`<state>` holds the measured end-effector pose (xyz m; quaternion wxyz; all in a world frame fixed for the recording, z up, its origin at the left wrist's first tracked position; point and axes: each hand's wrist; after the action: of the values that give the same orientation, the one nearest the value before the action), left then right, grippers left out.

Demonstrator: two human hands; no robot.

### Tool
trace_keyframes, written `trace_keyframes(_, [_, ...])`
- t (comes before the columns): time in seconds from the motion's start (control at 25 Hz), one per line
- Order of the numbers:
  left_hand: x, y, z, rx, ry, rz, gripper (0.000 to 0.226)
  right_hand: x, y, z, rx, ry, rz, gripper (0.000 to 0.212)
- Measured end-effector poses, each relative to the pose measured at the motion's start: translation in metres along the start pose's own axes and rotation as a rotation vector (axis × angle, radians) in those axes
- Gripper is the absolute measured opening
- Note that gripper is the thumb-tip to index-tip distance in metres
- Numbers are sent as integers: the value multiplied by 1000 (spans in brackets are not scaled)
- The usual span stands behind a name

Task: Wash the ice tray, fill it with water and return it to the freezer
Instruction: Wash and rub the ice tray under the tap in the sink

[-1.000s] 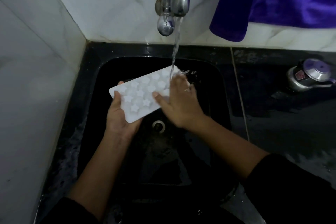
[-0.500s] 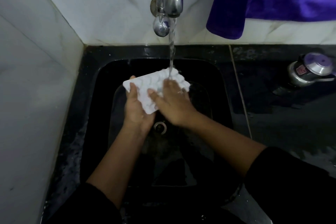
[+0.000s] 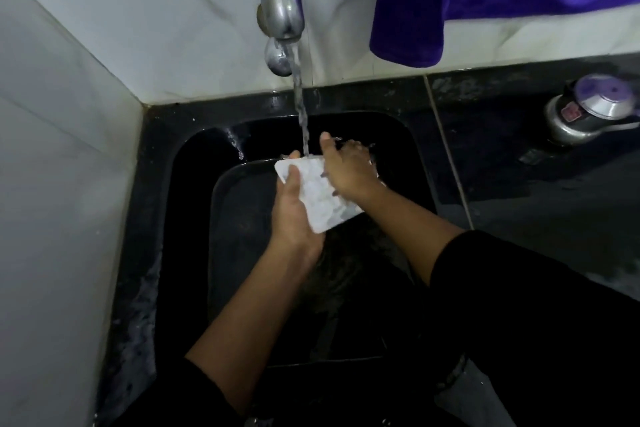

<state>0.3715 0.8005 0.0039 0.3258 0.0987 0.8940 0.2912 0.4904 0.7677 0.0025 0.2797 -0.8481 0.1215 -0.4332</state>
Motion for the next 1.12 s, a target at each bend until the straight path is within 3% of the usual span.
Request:
trace_keyframes(0.08, [3, 10, 8, 37, 55, 22, 59, -12, 1, -17, 85, -71, -39, 100])
trace_keyframes(0.2, [9, 21, 19, 51, 137, 86, 76, -25, 4, -39, 237, -230, 74, 83])
trace_keyframes(0.28, [0, 15, 19, 65, 122, 139, 82, -16, 7, -4, 112, -147, 91, 85])
trace_keyframes(0.36, [-12, 13, 14, 79, 162, 142, 75, -15, 6, 14, -10, -65, 41, 99])
trace_keyframes(0.44, [-13, 16, 23, 44, 232, 84, 68, -31, -4, -2, 63, -136, 76, 91])
trace_keyframes(0.52, [-10, 18, 23, 33, 189, 17, 68, -43, -9, -22, 224, -290, 83, 78])
trace_keyframes(0.56, [-14, 18, 17, 48, 158, 12, 68, -41, -8, -15, 258, -252, 34, 78])
trace_keyframes(0.68, [-25, 9, 6, 112, 160, 94, 67, -26, 2, 38, 63, -152, -74, 85])
trace_keyframes(0.76, [-27, 15, 10, 108, 130, 105, 68, -34, 3, 33, 99, -176, -98, 99])
trace_keyframes(0.88, [-21, 17, 22, 35, 133, 104, 67, -60, 0, 14, 239, -261, -47, 83])
trace_keyframes(1.04, [-24, -1, 20, 108, 33, 40, 62, -28, 10, 51, 66, -213, -76, 57])
trace_keyframes(1.12, [-17, 7, 30, 73, 80, -36, 52, -41, 4, 24, 169, -251, -147, 52])
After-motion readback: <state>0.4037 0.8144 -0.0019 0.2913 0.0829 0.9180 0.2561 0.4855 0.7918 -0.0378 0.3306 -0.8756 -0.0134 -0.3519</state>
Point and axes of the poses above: each hand's wrist, its own z-axis towards the middle knuckle, its own x-axis out of the back of the hand, y = z × x, and after that the axes turned 5 degrees about z, right-handed
